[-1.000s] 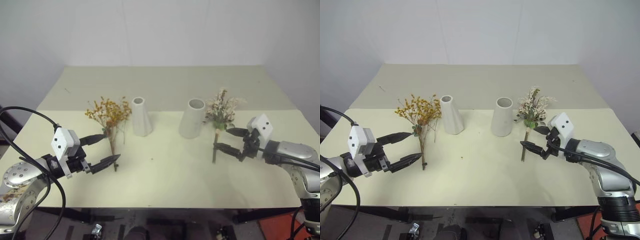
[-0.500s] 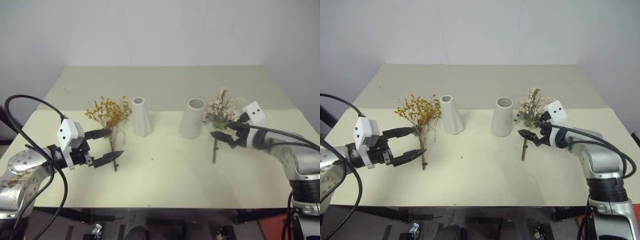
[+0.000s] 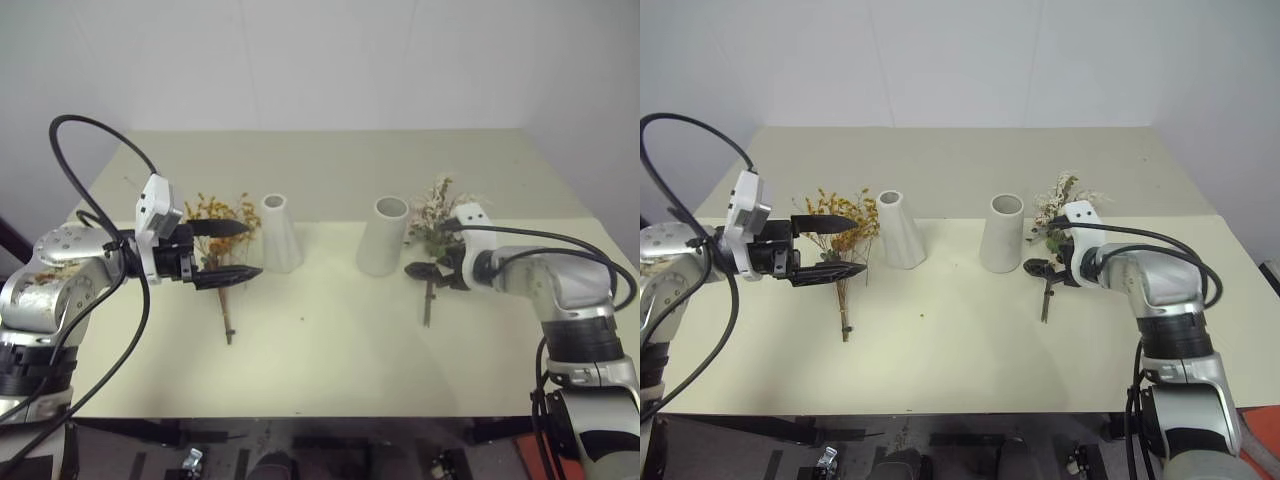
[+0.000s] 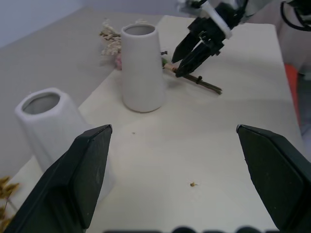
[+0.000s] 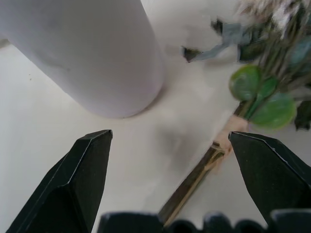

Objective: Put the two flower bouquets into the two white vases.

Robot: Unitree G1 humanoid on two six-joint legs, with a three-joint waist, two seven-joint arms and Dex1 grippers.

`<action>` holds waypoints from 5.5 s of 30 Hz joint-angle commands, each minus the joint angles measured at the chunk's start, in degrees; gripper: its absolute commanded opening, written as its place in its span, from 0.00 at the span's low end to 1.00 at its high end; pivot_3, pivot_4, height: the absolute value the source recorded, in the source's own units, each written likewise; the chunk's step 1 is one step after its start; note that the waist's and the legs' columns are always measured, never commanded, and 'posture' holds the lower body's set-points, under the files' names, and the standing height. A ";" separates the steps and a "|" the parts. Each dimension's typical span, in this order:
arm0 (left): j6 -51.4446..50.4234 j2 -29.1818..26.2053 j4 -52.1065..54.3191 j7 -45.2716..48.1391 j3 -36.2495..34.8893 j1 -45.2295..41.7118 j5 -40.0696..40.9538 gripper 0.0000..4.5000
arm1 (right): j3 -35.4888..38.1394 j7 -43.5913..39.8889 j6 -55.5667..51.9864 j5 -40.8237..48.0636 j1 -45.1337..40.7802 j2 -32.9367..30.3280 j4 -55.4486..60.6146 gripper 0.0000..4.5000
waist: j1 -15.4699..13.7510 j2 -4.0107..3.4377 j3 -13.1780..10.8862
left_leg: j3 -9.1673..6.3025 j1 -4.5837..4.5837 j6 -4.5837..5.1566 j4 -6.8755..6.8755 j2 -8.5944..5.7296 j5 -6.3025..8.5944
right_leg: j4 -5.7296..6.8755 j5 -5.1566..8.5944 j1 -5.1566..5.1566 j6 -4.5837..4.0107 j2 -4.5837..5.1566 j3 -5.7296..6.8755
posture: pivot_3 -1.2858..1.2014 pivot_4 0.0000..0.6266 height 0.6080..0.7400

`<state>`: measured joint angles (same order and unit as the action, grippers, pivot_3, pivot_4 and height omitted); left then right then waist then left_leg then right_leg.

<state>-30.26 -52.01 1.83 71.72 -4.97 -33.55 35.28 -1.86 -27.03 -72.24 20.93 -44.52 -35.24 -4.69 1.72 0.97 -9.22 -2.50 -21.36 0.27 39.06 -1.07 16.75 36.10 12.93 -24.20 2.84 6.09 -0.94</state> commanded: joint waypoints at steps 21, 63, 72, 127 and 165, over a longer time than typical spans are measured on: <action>3.98 2.15 -8.27 8.93 3.10 -10.56 -5.20 1.00 | -1.34 8.39 -0.54 -8.82 -8.98 7.84 -17.59 0.72 | 1.22 0.00 0.00 | -0.03 -0.04 0.00 0.04 0.00 -0.05 | 0.11 0.00 -0.06 0.01 0.00 0.01 | 0.52 0.24 1.00; 5.23 7.04 -15.80 5.82 3.42 -17.73 -8.72 1.00 | 21.83 4.47 54.78 5.34 -10.12 24.45 -3.09 0.05 | 2.38 0.00 0.00 | -0.33 -0.05 -0.21 0.03 0.00 -0.19 | 0.26 -0.02 -0.17 0.03 0.00 -0.05 | 0.52 0.24 1.00; 4.67 6.59 -15.35 5.16 3.12 -17.21 -8.88 1.00 | 17.88 1.59 59.00 6.78 -9.51 27.05 -2.52 0.05 | 2.40 -0.01 0.00 | -0.39 -0.03 -0.24 0.04 -0.01 -0.21 | 0.46 -0.02 -0.26 0.03 0.00 -0.06 | 0.52 0.24 1.00; -1.47 2.36 -6.12 -0.26 -3.52 -8.40 -5.69 1.00 | 6.22 -11.34 59.27 5.15 18.40 14.46 13.25 1.00 | 2.39 -0.01 -0.01 | -0.41 0.04 -0.17 0.05 0.00 -0.17 | 0.57 -0.01 -0.29 0.03 0.00 -0.13 | 0.52 0.24 1.00; -62.24 8.92 5.06 -94.10 -14.84 -0.97 37.02 1.00 | -2.17 -39.16 48.36 9.81 8.53 2.98 9.84 1.00 | -0.89 0.29 -0.09 | -0.59 0.19 -0.34 0.00 -0.06 -0.24 | 0.12 -0.07 -0.14 -0.05 0.10 -0.13 | 0.52 0.24 1.00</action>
<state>-92.22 -43.07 7.86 -19.01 -21.07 -32.37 68.81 -4.97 -66.04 -25.19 30.51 -35.06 -32.31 4.05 0.83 1.26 -9.31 -3.09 -21.18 -0.12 39.05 -1.13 16.48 36.22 12.86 -24.34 2.79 6.19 -1.08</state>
